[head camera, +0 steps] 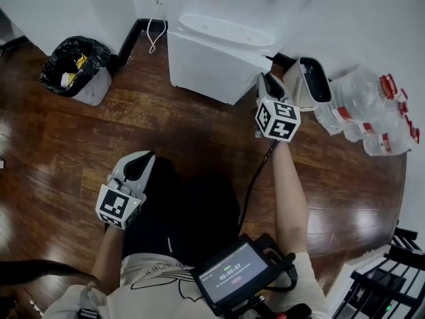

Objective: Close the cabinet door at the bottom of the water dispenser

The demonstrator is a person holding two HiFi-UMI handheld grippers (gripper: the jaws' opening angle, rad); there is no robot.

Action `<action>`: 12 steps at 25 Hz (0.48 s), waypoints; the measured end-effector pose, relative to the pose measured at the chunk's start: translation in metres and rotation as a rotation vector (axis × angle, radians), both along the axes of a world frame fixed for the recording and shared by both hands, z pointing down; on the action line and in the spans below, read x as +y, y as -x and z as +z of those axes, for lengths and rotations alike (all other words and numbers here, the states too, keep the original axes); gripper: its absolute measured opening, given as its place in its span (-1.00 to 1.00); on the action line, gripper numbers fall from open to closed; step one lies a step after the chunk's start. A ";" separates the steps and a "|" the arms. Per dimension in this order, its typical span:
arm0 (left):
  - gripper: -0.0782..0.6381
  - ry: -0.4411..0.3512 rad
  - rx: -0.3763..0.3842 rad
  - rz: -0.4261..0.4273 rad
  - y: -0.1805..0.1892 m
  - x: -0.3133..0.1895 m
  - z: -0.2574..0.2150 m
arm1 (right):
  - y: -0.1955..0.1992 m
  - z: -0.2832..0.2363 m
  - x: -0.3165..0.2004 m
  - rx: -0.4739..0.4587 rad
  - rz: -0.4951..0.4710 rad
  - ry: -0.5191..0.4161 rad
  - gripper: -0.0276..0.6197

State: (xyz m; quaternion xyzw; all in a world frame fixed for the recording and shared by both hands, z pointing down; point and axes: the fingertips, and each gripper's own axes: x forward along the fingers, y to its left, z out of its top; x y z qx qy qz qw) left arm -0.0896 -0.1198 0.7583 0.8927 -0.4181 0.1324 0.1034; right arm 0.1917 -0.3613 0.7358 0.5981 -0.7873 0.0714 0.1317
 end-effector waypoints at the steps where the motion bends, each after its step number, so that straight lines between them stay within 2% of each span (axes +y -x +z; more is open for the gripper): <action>1: -0.73 0.001 0.000 -0.008 0.003 0.002 0.000 | -0.004 0.000 -0.012 -0.009 0.011 0.002 -0.70; 4: -0.73 0.018 0.016 -0.051 0.011 0.005 -0.004 | -0.011 -0.004 -0.044 -0.020 0.021 0.033 -0.70; 7: -0.73 0.013 0.021 -0.086 0.022 0.008 -0.003 | -0.011 -0.005 -0.053 -0.018 0.009 0.063 -0.59; 10: -0.73 0.007 0.034 -0.094 0.022 0.007 -0.005 | -0.012 -0.005 -0.049 -0.016 0.020 0.022 -0.61; 11: -0.73 -0.005 0.041 -0.092 0.020 0.005 -0.008 | -0.012 -0.008 -0.044 -0.027 0.025 -0.003 -0.68; 12: -0.73 -0.014 0.052 -0.090 0.018 0.005 -0.012 | -0.009 -0.012 -0.033 -0.045 0.007 -0.027 -0.90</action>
